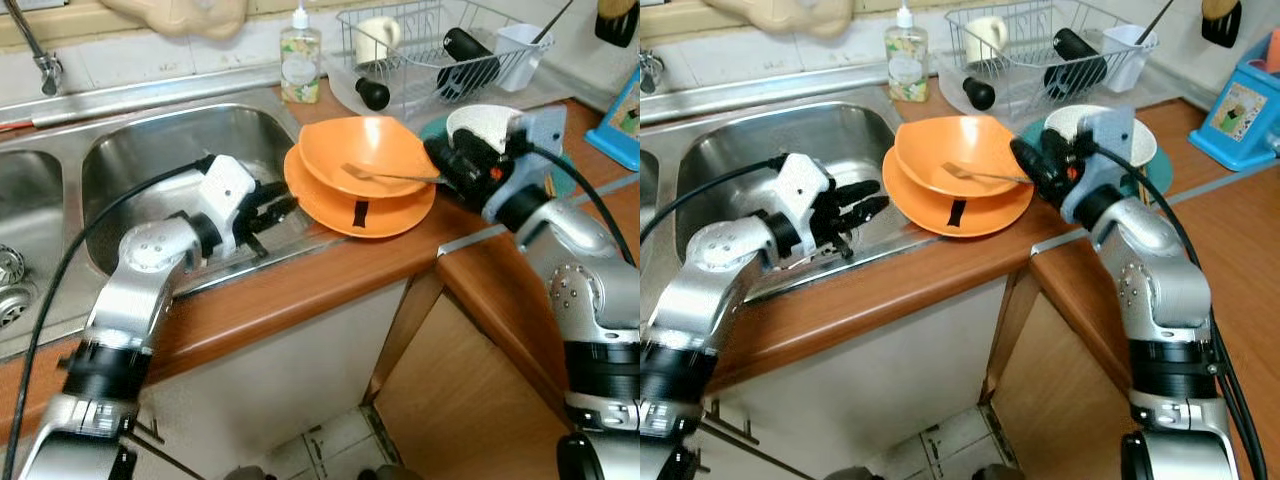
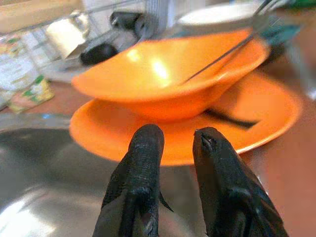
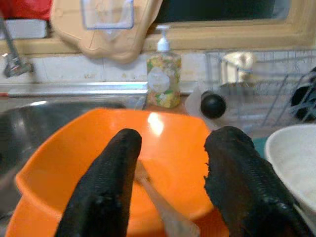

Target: Kitchen organization

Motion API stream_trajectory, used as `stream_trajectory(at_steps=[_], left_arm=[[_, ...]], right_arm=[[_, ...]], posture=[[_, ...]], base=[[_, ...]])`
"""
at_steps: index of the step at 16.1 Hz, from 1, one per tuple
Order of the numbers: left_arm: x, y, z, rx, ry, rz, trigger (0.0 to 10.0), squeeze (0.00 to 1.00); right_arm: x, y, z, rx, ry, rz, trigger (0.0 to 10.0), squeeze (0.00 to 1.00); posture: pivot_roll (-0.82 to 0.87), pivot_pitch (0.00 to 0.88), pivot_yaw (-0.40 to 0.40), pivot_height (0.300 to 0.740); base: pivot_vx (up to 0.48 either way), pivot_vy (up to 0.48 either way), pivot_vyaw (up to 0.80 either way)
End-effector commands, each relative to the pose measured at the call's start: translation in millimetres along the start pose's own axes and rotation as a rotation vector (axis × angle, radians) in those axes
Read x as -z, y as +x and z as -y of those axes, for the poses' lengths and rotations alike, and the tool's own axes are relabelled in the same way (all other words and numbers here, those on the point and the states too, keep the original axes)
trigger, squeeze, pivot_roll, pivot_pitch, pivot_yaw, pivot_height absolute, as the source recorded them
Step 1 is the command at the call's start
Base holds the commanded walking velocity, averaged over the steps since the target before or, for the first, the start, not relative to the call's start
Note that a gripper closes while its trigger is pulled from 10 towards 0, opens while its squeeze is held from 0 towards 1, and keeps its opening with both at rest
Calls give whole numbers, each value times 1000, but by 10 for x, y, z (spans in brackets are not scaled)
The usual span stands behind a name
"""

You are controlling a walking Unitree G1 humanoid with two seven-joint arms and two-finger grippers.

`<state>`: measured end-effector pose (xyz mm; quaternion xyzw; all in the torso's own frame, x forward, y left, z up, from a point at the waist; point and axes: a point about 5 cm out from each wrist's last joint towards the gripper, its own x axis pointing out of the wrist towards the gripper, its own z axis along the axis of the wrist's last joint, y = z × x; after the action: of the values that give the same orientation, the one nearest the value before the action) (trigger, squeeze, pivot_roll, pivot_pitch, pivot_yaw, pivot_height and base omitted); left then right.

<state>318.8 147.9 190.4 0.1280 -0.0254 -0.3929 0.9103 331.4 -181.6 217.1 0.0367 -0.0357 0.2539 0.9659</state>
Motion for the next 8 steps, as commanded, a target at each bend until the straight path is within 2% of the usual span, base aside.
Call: stream_trajectory(at_steps=[1, 2, 3, 4, 5, 6, 7, 8], left_arm=[[-100, -21, 59, 26, -29, 46, 10000, 0], [-119, -28, 83, 34, -47, 55, 10000, 0], [-176, -43, 174, 81, -85, 74, 10000, 761], [-193, -43, 218, 100, -91, 76, 10000, 1000], [-209, -30, 302, 122, -78, 73, 10000, 1000], [-210, -20, 347, 119, -72, 65, 10000, 145], [-217, -13, 380, 121, -78, 63, 10000, 0], [-226, -2, 400, 128, -85, 62, 10000, 0]], right_arm=[[6, -11, 33, -21, 10, 11, 10000, 1000], [14, -6, 50, -16, 11, 14, 10000, 1000], [39, 9, 106, 5, 25, 26, 10000, 518], [54, 15, 119, 2, 22, 24, 10000, 0], [87, 26, 142, -5, 17, 17, 10000, 0], [117, 39, 162, -11, 25, 7, 10000, 0], [145, 50, 166, -20, 31, -1, 10000, 0], [174, 65, 159, -32, 35, -13, 10000, 0]], posture=[[-51, 9, 1, 740], [-51, 8, 1, 740], [-50, 8, 3, 740], [-50, 8, 3, 740], [-51, 7, 4, 740], [-51, 6, 5, 740], [-51, 6, 5, 740], [-51, 10, 7, 740]], base=[[0, 0, 0], [0, 0, 0], [0, 0, 0], [0, 0, 0], [0, 0, 0], [0, 0, 0], [0, 0, 0], [0, 0, 0]])
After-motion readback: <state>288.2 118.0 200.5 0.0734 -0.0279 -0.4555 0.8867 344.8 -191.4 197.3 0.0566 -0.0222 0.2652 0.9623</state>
